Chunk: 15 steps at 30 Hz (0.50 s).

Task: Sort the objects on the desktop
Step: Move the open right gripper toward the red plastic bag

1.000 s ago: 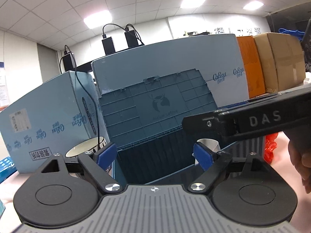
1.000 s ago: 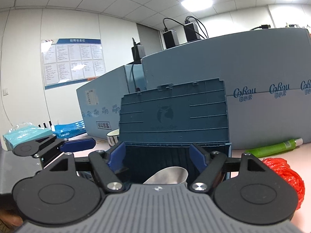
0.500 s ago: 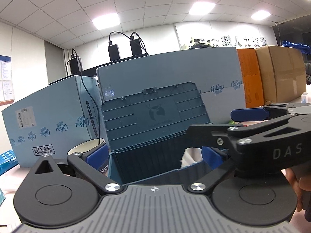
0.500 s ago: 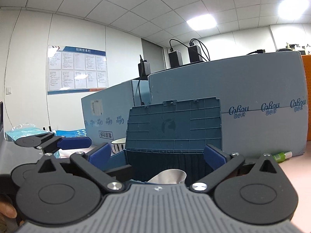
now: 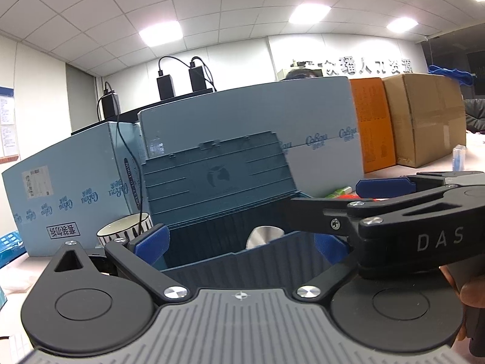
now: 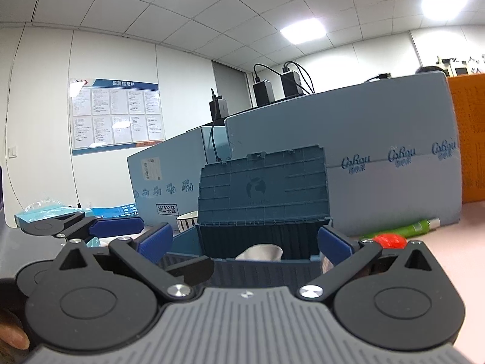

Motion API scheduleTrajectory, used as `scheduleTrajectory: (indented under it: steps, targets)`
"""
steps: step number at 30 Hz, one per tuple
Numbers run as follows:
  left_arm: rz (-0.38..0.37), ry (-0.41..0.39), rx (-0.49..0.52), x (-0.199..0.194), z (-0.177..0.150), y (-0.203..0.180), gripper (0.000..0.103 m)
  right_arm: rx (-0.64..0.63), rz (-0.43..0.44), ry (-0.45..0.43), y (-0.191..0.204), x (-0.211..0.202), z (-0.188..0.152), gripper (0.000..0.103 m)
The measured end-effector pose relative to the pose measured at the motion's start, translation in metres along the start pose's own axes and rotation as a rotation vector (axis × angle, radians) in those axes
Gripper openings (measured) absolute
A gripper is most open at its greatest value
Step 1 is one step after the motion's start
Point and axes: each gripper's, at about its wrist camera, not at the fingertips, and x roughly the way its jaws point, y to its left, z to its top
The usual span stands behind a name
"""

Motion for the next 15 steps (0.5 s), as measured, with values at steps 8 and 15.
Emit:
scheduleTrajectory:
  steps: [8,15]
  targets:
    - [-0.027,0.014,-0.008,-0.008,-0.003,-0.025,0.102,0.005,-0.028,0.025,-0.010,-0.024,-0.004,0.103]
    - [-0.056,0.023,-0.012,-0.008,-0.002,-0.050,0.102,0.007,-0.064,0.037,-0.026,-0.045,-0.007,0.103]
